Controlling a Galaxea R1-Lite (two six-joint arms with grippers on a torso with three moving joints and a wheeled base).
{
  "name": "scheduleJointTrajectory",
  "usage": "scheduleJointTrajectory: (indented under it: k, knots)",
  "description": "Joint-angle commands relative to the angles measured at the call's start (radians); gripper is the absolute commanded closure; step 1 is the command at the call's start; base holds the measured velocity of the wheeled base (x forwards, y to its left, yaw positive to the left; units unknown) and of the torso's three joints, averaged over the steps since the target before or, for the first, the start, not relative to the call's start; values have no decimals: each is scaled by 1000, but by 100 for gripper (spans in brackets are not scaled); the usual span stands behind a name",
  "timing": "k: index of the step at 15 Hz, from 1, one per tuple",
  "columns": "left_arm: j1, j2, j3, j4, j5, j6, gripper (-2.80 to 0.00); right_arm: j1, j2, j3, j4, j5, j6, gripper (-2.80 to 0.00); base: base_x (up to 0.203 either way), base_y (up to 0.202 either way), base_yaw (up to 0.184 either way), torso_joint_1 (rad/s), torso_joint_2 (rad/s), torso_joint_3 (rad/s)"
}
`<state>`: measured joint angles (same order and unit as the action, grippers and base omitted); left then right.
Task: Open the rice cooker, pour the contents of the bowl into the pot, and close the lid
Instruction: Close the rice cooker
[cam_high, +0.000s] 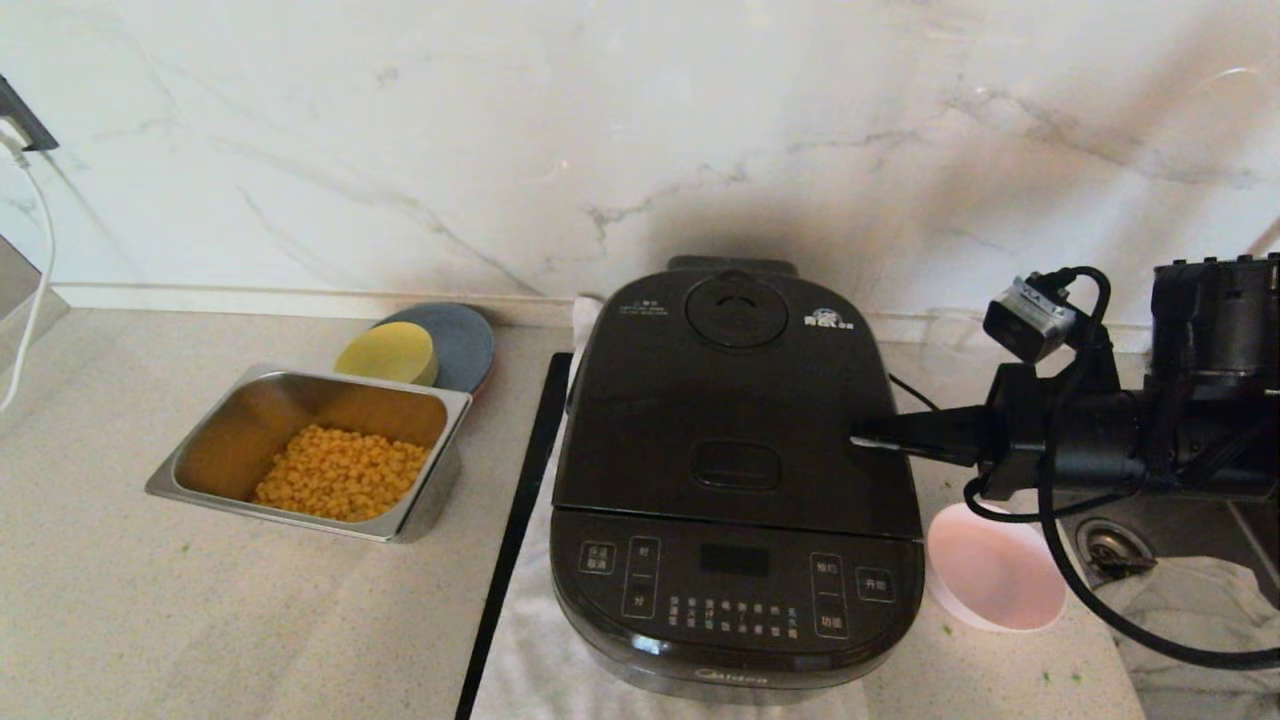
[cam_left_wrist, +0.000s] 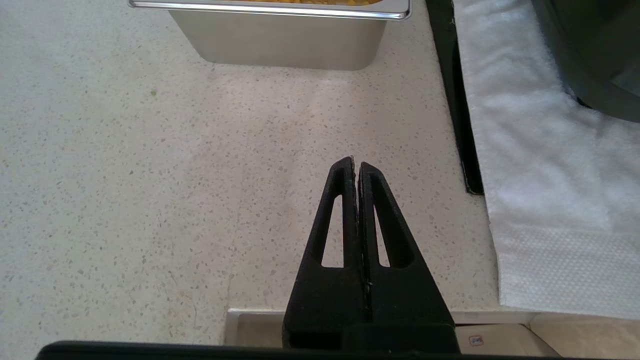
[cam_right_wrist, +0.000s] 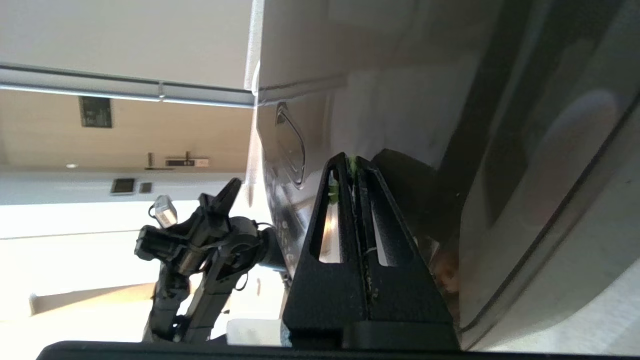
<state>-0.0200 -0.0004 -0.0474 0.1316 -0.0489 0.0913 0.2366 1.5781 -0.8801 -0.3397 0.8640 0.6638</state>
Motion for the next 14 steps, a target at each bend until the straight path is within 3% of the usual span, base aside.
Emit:
scheduleJointTrajectory:
  k: [1, 7, 10, 12, 14]
  knots:
    - [0, -1, 0, 0, 0, 1, 0, 4, 40, 37, -26, 1, 3, 0, 0, 0, 0, 0, 0, 0]
    - [0, -1, 0, 0, 0, 1, 0, 11, -13, 55, -84, 1, 17, 0, 0, 0, 0, 0, 0, 0]
    - [0, -1, 0, 0, 0, 1, 0, 7, -133, 13, -76, -12, 88, 0, 0, 0, 0, 0, 0, 0]
    - [0, -1, 0, 0, 0, 1, 0, 6, -195, -60, -14, -77, 145, 0, 0, 0, 0, 0, 0, 0]
    - [1, -1, 0, 0, 0, 1, 0, 5, -210, -183, 167, -178, 153, 0, 0, 0, 0, 0, 0, 0]
